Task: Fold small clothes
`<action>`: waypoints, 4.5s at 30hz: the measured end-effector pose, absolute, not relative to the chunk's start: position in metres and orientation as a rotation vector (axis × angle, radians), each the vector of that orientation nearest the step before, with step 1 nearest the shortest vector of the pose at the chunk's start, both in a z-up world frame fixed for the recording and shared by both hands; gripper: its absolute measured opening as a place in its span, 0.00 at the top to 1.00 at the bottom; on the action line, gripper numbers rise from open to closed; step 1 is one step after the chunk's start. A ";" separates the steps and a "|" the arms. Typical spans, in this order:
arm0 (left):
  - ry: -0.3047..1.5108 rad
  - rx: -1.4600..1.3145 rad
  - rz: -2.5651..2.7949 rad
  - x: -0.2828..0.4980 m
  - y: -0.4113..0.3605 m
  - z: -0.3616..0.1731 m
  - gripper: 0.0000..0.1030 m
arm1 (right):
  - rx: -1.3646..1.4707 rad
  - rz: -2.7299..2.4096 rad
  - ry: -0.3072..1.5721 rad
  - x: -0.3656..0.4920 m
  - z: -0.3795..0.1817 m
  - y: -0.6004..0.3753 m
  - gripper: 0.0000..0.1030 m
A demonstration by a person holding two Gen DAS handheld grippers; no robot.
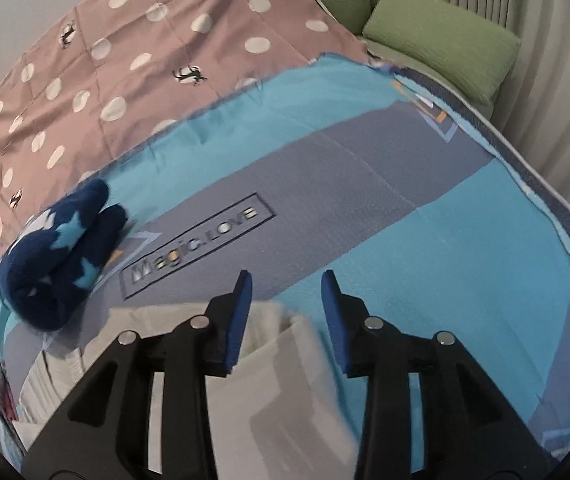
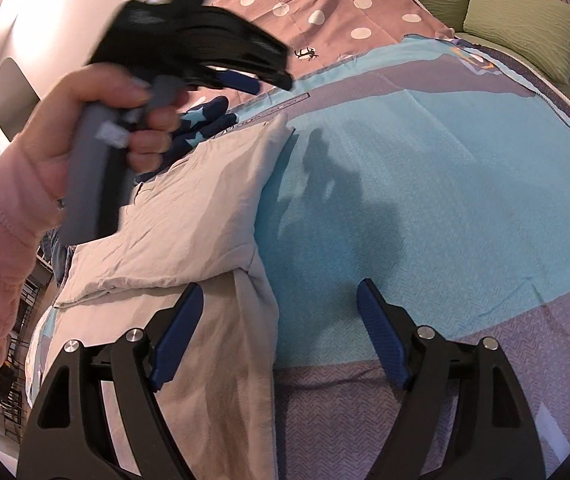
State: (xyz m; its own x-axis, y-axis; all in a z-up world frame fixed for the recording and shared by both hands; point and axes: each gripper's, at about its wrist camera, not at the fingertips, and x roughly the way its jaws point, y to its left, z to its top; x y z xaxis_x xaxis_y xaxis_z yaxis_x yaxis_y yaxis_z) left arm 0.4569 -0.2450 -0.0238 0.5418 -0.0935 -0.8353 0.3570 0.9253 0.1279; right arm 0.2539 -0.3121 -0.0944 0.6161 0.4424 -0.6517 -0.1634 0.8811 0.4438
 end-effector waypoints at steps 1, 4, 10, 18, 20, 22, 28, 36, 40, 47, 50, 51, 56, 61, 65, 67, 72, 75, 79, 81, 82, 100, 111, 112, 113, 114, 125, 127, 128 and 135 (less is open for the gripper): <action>0.966 0.282 -0.281 0.451 -0.238 -0.021 0.65 | 0.360 0.357 0.839 0.254 -0.095 -0.312 0.23; 0.995 0.262 -0.329 0.432 -0.225 -0.025 0.77 | 0.353 0.354 0.839 0.254 -0.095 -0.311 0.23; 1.105 0.208 -0.452 0.425 -0.241 -0.081 0.97 | 0.332 0.353 0.840 0.253 -0.094 -0.307 0.20; 1.066 0.099 -0.488 0.428 -0.246 -0.070 0.93 | 0.404 0.392 0.832 0.254 -0.097 -0.317 0.18; 0.950 0.130 -0.428 0.409 -0.224 -0.045 0.70 | 0.411 0.398 0.831 0.254 -0.097 -0.318 0.18; 0.824 0.110 -0.356 0.380 -0.186 -0.020 0.37 | 0.414 0.401 0.830 0.254 -0.096 -0.318 0.18; 0.748 0.061 -0.125 0.283 -0.042 -0.016 0.36 | 0.441 0.421 0.820 0.254 -0.096 -0.321 0.22; 0.826 -0.005 0.169 0.191 0.120 -0.040 0.68 | 0.476 0.568 0.708 0.245 -0.058 -0.307 0.76; 0.792 -0.053 0.120 0.202 0.138 -0.036 0.74 | 0.340 0.566 0.779 0.259 -0.049 -0.263 0.76; 0.843 0.152 0.124 0.216 0.125 -0.076 0.69 | 0.119 0.326 0.943 0.273 -0.093 -0.253 0.97; 0.835 0.114 0.097 0.212 0.131 -0.071 0.64 | 0.009 0.268 0.935 0.264 -0.086 -0.244 0.94; 0.834 0.106 0.086 0.210 0.131 -0.068 0.64 | -0.022 0.263 0.929 0.261 -0.082 -0.240 0.94; 0.744 0.054 0.000 0.211 0.121 -0.039 0.54 | -0.001 0.291 0.855 0.295 -0.049 -0.222 0.93; 0.754 -0.014 0.054 0.259 0.142 -0.045 0.45 | 0.177 0.261 0.892 0.381 -0.050 -0.226 0.93; 0.889 -0.151 0.058 0.289 0.177 -0.088 0.39 | 0.187 0.143 0.947 0.428 -0.097 -0.248 0.93; 0.868 -0.246 0.020 0.286 0.191 -0.084 0.41 | 0.273 0.188 0.900 0.426 -0.100 -0.262 0.93; 0.851 -0.190 0.065 0.279 0.183 -0.077 0.41 | 0.139 0.100 0.915 0.409 -0.081 -0.247 0.86; 0.789 -0.180 0.036 0.241 0.176 -0.055 0.37 | 0.206 0.196 0.913 0.361 -0.063 -0.258 0.78; 0.766 -0.173 -0.043 0.162 0.175 -0.043 0.18 | 0.110 0.261 0.894 0.266 -0.058 -0.281 0.54; 0.789 -0.160 -0.043 0.130 0.172 -0.047 0.16 | 0.027 0.209 0.889 0.215 -0.065 -0.298 0.54; 0.805 -0.157 -0.041 0.110 0.170 -0.050 0.15 | 0.044 0.203 0.902 0.193 -0.071 -0.308 0.54; 0.848 -0.300 -0.200 -0.050 0.143 -0.077 0.13 | 0.451 0.419 0.968 0.022 -0.088 -0.359 0.53; 0.918 -0.313 -0.339 -0.117 0.138 -0.078 0.14 | 0.496 0.563 0.989 -0.038 -0.095 -0.363 0.43; 0.915 -0.307 -0.344 -0.119 0.137 -0.079 0.14 | 0.495 0.572 0.986 -0.037 -0.096 -0.364 0.43; 0.914 -0.306 -0.348 -0.117 0.138 -0.080 0.14 | 0.504 0.584 0.986 -0.032 -0.096 -0.363 0.43; 0.913 -0.317 -0.350 -0.112 0.139 -0.081 0.15 | 0.517 0.593 0.984 -0.027 -0.097 -0.363 0.42; 0.927 -0.384 -0.388 -0.113 0.145 -0.081 0.29 | 0.533 0.744 0.995 -0.011 -0.098 -0.356 0.42; 0.945 -0.389 -0.424 -0.116 0.139 -0.081 0.29 | 0.554 0.804 1.009 -0.015 -0.100 -0.352 0.42; 0.949 -0.364 -0.434 -0.116 0.133 -0.080 0.29 | 0.560 0.820 1.011 -0.016 -0.101 -0.351 0.42; 0.905 -0.509 -0.446 -0.085 0.136 -0.087 0.90 | 0.867 0.838 0.981 0.012 -0.109 -0.367 0.49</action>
State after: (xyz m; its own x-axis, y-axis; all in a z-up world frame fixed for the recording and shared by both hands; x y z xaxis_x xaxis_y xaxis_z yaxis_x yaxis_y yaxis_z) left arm -0.0852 0.1363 -0.0866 0.5434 -0.5637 -0.6220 0.1499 0.7942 -0.5888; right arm 0.0122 -0.3667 -0.1092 0.3227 0.8850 -0.3356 -0.1929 0.4086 0.8921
